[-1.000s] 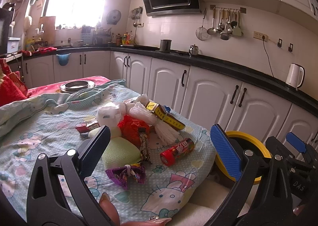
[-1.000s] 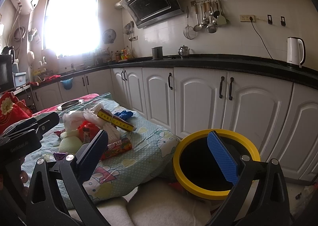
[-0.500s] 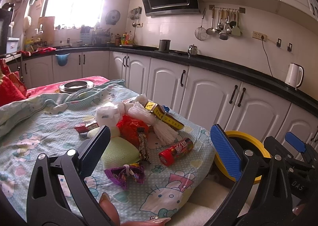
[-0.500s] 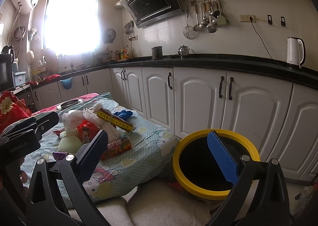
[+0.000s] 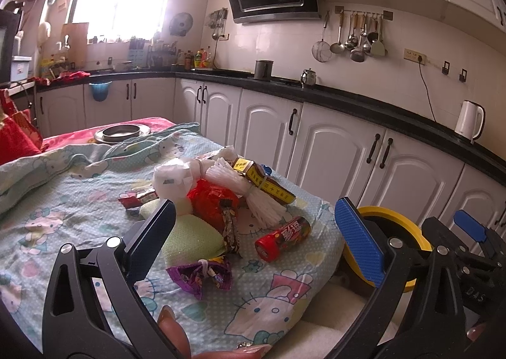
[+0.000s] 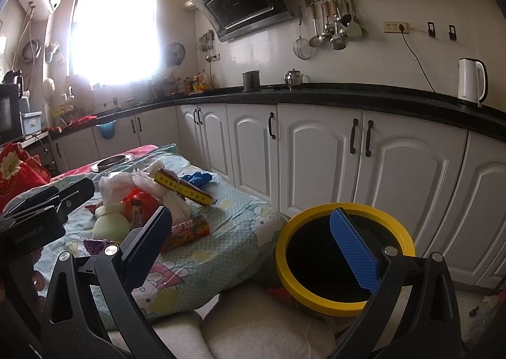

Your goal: Collect trash

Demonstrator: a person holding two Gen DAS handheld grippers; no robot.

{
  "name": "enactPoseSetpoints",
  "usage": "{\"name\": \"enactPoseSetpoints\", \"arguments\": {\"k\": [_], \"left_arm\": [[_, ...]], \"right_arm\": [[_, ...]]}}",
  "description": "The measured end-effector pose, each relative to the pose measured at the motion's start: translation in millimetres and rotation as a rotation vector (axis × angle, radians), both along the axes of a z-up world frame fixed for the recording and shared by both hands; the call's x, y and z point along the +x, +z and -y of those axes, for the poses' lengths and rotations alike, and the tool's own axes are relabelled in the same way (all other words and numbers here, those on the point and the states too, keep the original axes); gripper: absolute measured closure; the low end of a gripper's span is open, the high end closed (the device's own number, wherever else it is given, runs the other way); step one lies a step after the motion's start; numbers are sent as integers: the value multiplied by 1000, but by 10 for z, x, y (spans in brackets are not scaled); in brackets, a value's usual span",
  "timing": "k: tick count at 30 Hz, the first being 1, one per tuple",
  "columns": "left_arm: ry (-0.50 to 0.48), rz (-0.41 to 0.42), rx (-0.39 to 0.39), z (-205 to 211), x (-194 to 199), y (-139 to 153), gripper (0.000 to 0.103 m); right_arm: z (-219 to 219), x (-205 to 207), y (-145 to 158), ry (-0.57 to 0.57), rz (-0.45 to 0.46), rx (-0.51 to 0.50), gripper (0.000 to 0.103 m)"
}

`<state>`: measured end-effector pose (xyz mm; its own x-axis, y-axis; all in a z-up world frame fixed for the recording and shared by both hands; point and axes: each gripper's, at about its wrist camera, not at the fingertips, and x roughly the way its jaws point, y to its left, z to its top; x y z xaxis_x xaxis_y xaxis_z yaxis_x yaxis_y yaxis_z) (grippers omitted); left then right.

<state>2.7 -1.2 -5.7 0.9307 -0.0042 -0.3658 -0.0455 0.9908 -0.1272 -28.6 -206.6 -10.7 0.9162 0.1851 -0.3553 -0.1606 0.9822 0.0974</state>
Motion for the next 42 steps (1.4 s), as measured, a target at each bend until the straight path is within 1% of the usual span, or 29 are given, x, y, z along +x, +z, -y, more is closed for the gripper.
{"name": "enactPoseSetpoints", "arguments": {"k": [4,11,19,23,25,28,32,35,39,40,42], "left_arm": [[18,-8,-20,-133,46,-14,11],[83,-15,-41,-428,138,-26,11],[142,-38,-53,-745,309,-8,11],[144,-77,-48,-891,484,6,11],[140,-103,-51,-956,590,21,11],[128,-138,-54,-1019,757,36,11],[119,-188,-55,-1097,983,19,11],[104,-243,-81,-1183,1194,-41,11],[68,-294,-118,-1255,1384,-131,11],[61,-306,-121,-1260,1429,-154,11],[46,-322,-144,-1302,1512,-197,11]], "right_arm": [[-89,85,-10,42,-24,-12,6],[-282,283,-38,127,-62,-41,6],[-580,674,42,278,-78,-108,6],[-745,897,79,345,-72,-132,6],[-812,1037,80,376,-82,-141,6],[-923,1311,37,410,-122,-166,6],[-1005,1603,-11,435,-168,-170,6],[-1086,1769,-49,453,-181,-194,6],[-1211,1967,-106,505,-193,-238,6],[-1258,2031,-127,526,-205,-252,7],[-1310,2111,-148,558,-210,-262,14]]}}
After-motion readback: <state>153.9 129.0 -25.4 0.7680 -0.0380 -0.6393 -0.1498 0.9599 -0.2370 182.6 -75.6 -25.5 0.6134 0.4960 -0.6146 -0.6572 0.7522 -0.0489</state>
